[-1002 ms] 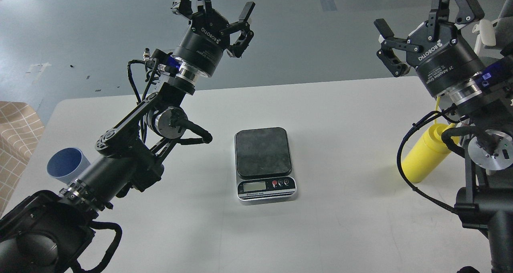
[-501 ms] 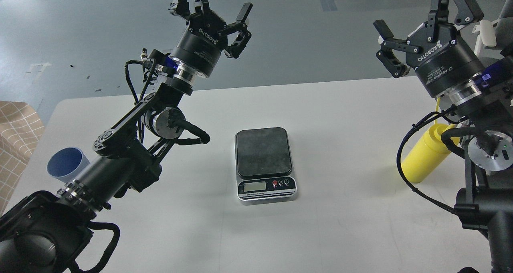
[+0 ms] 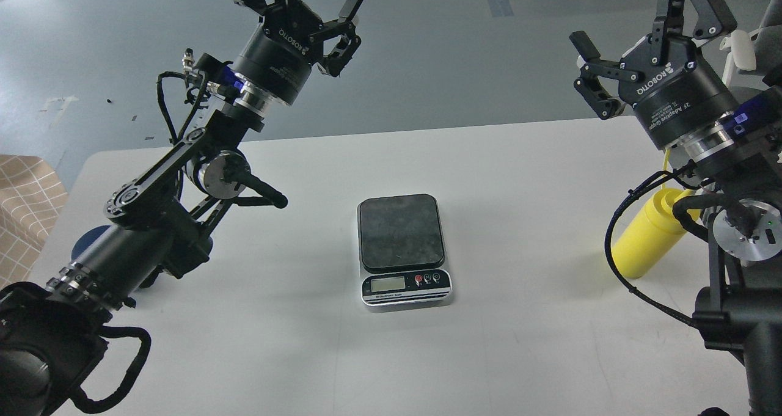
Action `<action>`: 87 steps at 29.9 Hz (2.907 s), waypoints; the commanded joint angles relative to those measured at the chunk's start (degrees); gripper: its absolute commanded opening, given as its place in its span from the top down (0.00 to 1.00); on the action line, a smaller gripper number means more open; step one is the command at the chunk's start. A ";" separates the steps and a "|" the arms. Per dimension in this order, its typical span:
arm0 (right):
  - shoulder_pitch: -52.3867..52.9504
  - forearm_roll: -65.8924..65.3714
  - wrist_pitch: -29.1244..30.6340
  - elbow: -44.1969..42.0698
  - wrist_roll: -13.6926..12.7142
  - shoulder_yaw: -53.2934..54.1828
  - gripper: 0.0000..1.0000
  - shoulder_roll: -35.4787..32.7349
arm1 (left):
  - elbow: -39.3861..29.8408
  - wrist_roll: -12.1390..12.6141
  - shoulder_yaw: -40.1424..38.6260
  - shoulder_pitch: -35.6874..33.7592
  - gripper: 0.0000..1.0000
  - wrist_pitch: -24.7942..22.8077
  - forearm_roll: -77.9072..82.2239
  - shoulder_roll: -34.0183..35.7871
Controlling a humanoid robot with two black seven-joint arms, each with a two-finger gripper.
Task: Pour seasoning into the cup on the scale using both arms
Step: 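Swing the left arm outward and lower it toward the blue cup, then close the left gripper around the side of the blue cup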
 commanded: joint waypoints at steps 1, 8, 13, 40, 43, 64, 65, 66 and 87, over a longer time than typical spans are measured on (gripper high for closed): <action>-0.32 -0.05 0.01 -0.19 0.09 -0.07 0.00 0.00 | -0.05 0.00 -0.16 -2.35 0.02 -1.35 17.32 5.33; -0.67 -0.05 0.01 -0.46 0.36 -0.16 0.00 0.00 | -4.44 0.00 -0.07 -4.29 0.02 -0.73 31.84 17.02; -0.67 -0.05 0.01 -0.63 0.36 0.11 0.00 0.00 | -6.11 0.00 2.64 -3.32 0.02 -1.35 33.25 29.76; -2.69 -0.13 -0.08 -1.95 0.44 0.02 0.00 0.00 | -1.28 0.00 25.32 13.20 0.02 39.08 44.77 50.60; -2.69 -0.13 -0.08 -1.95 0.44 0.11 0.00 0.00 | -1.46 0.00 26.99 14.43 0.02 39.08 44.77 51.48; -2.87 -0.22 -0.08 -3.97 0.53 0.02 0.00 0.00 | -2.07 0.00 37.63 16.54 0.02 39.08 44.77 53.77; -2.87 -0.22 -0.08 -3.97 0.44 -0.15 0.00 0.00 | -3.12 0.00 37.55 16.72 0.02 39.08 44.77 53.77; -2.78 -0.22 -0.08 -4.15 0.53 -0.16 0.00 0.00 | -5.30 0.00 37.63 17.07 0.02 39.08 44.68 54.12; -3.13 0.13 -0.08 -3.71 0.53 -0.07 0.00 0.00 | -7.26 0.00 37.72 21.64 0.02 39.79 43.89 53.16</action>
